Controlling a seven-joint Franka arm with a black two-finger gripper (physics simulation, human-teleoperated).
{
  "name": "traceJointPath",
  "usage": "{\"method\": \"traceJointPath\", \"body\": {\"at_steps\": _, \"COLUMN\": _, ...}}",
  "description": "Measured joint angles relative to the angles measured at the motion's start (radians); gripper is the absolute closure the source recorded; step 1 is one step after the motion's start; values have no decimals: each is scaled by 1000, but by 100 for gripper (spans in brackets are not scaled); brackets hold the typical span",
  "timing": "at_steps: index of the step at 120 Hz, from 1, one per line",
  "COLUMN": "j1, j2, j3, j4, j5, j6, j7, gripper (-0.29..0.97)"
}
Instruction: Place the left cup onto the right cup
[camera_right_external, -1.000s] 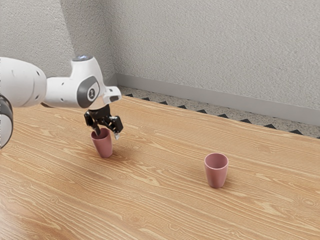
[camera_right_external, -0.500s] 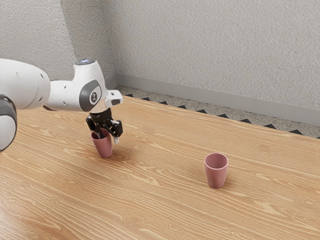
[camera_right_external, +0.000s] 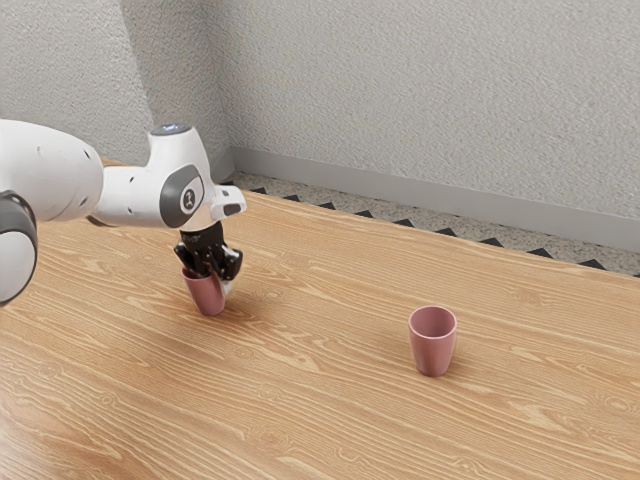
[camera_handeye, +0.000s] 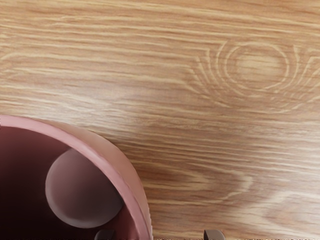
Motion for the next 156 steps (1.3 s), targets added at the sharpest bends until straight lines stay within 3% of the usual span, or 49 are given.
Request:
{"method": "traceJointPath", "body": {"at_steps": 18, "j1": -4, "j2": -1, "j3": 0, "j4": -2, "j5": 1, "j6": 0, "j7": -2, "gripper": 69}}
{"method": "traceJointPath", "body": {"at_steps": 47, "j1": -11, "j2": -2, "j3": 0, "j4": -3, "j5": 8, "j6": -1, "j7": -14, "gripper": 78}}
{"method": "traceJointPath", "body": {"at_steps": 112, "j1": -21, "j2": -19, "j3": 1, "j4": -5, "j5": 18, "j6": -9, "j7": -40, "gripper": 79}}
{"method": "traceJointPath", "body": {"at_steps": 156, "j1": -137, "j2": -144, "j3": -6, "j4": 19, "j5": 136, "j6": -104, "j7": -99, "gripper": 79}}
